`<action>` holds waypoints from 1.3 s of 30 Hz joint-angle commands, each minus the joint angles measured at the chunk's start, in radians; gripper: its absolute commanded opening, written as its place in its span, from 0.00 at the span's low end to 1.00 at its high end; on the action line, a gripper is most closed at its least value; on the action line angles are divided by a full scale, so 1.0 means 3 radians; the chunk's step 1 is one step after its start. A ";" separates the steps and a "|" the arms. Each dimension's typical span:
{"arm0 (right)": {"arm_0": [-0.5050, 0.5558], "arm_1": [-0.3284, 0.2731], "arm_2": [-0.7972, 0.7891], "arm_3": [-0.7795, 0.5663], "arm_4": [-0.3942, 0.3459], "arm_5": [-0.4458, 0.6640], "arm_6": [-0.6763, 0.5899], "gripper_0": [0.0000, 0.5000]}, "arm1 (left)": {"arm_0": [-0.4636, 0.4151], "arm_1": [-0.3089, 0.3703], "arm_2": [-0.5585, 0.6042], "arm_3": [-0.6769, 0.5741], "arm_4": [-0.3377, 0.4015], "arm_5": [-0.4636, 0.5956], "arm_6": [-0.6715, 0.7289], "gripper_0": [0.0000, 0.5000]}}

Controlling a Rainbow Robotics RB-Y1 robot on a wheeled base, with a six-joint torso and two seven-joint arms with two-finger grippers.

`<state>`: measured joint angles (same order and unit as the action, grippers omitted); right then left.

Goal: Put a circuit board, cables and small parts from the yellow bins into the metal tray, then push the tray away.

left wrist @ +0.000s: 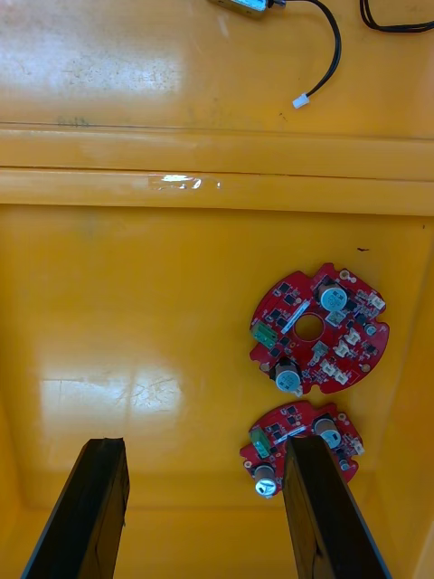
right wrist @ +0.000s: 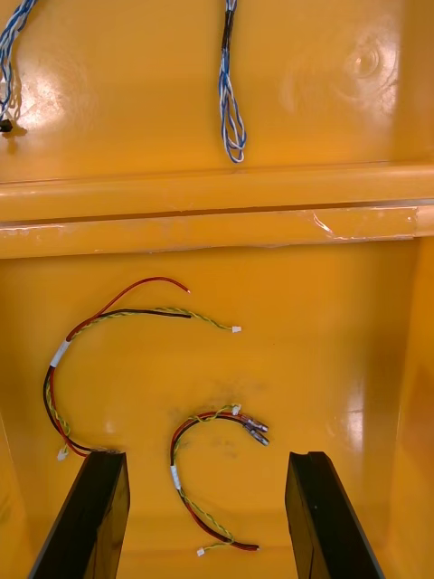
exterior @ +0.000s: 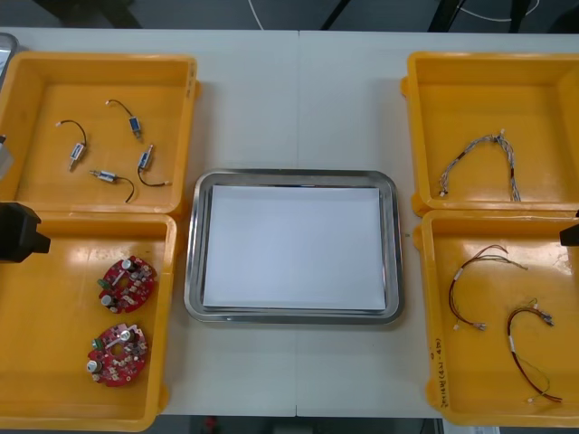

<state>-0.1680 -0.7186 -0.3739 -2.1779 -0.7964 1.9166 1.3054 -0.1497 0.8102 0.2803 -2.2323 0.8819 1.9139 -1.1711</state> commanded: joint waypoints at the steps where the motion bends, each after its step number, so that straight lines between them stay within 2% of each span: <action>1: 0.0049 0.0033 -0.0104 -0.0093 -0.0020 0.0011 -0.0067 1.00 | 0.0049 0.0137 0.0099 -0.0101 -0.0005 0.0020 -0.0080 1.00; 39: 0.0049 0.0033 -0.0104 -0.0093 -0.0020 0.0011 -0.0067 1.00 | 0.0049 0.0137 0.0099 -0.0101 -0.0005 0.0020 -0.0080 1.00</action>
<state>-0.1680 -0.7186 -0.3739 -2.1779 -0.7964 1.9166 1.3054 -0.1497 0.8102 0.2803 -2.2323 0.8819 1.9139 -1.1711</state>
